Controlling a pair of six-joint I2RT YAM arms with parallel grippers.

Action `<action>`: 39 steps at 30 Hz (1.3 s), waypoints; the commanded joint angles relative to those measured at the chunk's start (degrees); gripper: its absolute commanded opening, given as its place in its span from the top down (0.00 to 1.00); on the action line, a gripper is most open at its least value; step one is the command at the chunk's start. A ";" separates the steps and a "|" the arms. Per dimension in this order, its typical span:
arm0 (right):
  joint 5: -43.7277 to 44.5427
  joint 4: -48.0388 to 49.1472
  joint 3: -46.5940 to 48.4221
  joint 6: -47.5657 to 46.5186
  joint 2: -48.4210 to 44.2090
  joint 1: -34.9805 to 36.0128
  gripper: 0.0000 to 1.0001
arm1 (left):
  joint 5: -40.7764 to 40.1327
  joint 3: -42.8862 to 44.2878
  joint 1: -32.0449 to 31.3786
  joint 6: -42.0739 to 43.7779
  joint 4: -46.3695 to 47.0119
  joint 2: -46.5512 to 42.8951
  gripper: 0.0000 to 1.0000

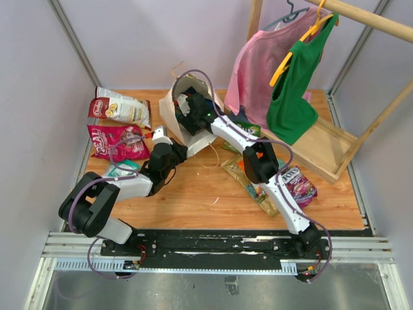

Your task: Take the snacks out of the paper bag

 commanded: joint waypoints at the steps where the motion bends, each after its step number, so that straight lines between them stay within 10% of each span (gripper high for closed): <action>1: 2.20 -5.62 0.46 -2.90 3.33 -1.25 0.40 | 0.59 1.13 -0.35 0.05 -1.38 0.61 0.91; 10: 1.67 1.87 -9.46 -0.90 -4.20 -1.39 0.99 | -0.20 2.10 -0.34 0.19 -2.16 0.94 0.91; 20: -4.16 13.09 -33.33 3.20 -23.88 -0.65 0.99 | -1.17 8.18 0.05 1.33 -6.02 2.46 0.89; 39: -6.72 7.79 -43.51 4.26 -49.22 1.70 0.99 | -1.95 16.11 3.13 3.39 -10.08 4.96 0.88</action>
